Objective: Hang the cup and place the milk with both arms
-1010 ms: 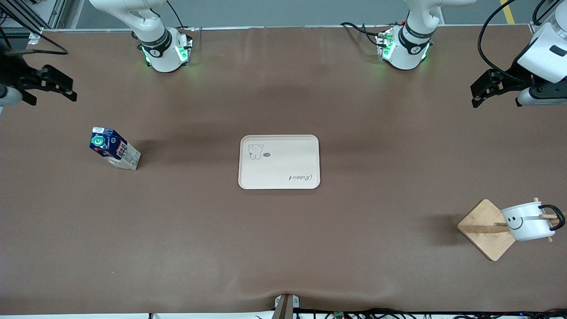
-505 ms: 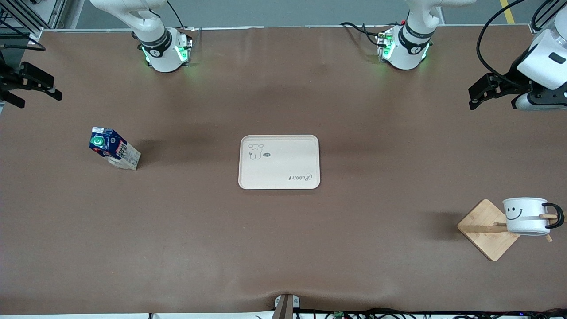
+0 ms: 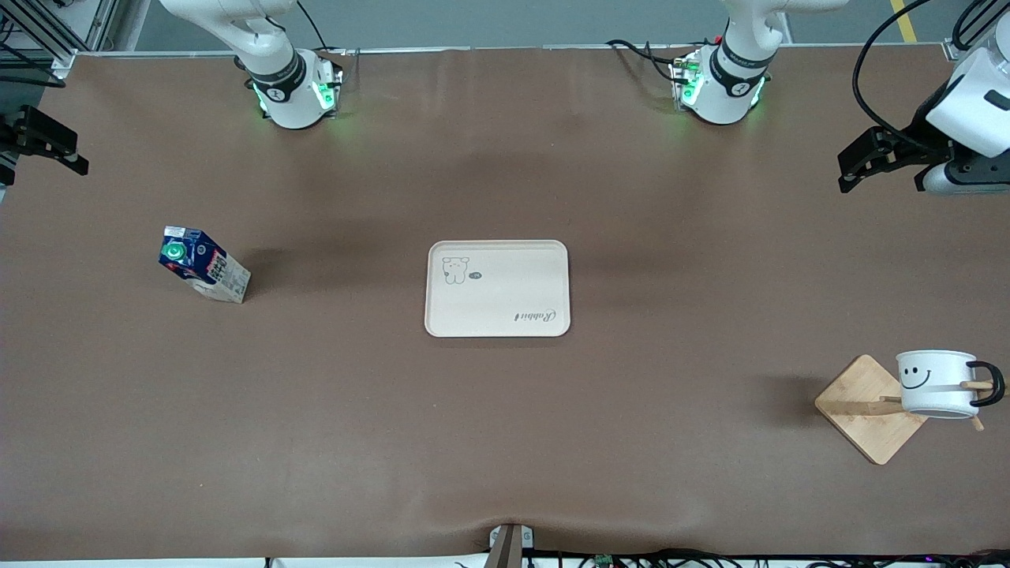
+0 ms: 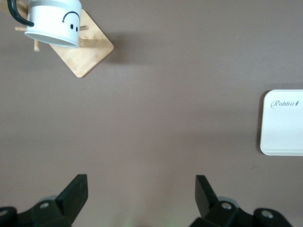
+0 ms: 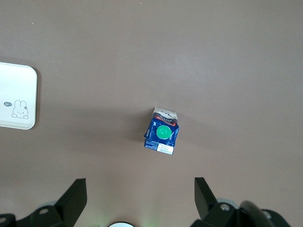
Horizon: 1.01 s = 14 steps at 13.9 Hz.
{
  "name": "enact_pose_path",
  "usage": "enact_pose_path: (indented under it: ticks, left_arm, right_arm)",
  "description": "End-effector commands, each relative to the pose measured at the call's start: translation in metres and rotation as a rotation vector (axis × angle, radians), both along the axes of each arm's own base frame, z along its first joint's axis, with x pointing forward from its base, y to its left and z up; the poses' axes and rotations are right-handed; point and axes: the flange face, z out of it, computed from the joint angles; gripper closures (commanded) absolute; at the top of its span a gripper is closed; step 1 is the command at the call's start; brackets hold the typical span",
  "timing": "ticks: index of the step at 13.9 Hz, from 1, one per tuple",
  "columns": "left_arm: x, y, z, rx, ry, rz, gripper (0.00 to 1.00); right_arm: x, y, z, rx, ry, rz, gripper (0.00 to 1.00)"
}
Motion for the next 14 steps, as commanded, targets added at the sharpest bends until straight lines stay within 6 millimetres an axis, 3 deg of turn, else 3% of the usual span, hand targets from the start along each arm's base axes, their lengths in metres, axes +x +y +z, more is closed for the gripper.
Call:
enact_pose_path:
  ticks: [1, 14]
  left_arm:
    - [0.0017, 0.0109, 0.0063, -0.005, 0.004, 0.017, 0.0]
    - [0.0024, 0.0126, 0.007, 0.002, 0.002, 0.008, 0.0]
  right_arm:
    - [0.0034, -0.0019, 0.0033, -0.013, 0.009, -0.002, 0.0]
    - [0.0037, -0.0038, 0.0047, -0.044, 0.009, -0.007, 0.0]
